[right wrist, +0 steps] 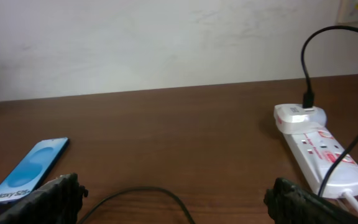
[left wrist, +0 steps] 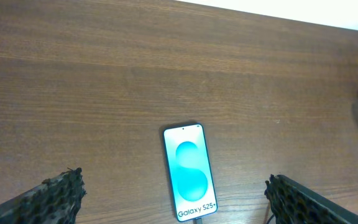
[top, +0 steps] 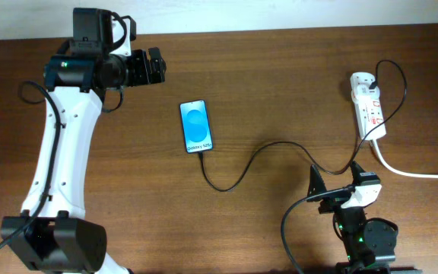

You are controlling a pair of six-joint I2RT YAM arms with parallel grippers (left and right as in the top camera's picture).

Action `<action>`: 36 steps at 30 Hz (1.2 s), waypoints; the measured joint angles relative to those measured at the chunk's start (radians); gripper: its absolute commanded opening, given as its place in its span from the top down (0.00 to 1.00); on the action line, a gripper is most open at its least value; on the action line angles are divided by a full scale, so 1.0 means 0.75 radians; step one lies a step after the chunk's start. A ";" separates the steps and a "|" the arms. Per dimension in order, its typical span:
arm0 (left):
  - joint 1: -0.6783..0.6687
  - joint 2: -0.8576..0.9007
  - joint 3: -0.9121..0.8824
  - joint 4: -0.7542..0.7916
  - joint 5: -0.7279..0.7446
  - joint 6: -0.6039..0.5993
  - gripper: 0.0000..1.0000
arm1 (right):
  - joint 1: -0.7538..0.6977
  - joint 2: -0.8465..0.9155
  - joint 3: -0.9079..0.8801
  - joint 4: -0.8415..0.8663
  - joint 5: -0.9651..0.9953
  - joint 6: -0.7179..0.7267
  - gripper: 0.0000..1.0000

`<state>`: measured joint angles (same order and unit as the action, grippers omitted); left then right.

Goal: Plug charger to phone and switch on socket

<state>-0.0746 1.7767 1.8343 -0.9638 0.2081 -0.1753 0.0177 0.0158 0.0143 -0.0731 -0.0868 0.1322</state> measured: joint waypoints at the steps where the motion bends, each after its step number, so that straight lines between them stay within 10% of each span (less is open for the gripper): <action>1: 0.000 0.000 0.000 -0.001 0.000 0.000 0.01 | 0.000 -0.001 0.001 0.001 0.012 0.000 0.02; 26: -0.027 -0.040 -0.035 0.006 -0.034 -0.001 0.01 | 0.000 0.000 0.001 -0.001 0.036 0.001 0.02; 36: 0.015 -1.153 -1.244 0.931 -0.134 0.259 0.01 | 0.003 -0.005 -0.001 -0.001 0.051 0.001 0.02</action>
<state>-0.0635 0.9123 0.9012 -0.2657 0.1078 0.0193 0.0196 0.0120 0.0139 -0.0734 -0.0486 0.1326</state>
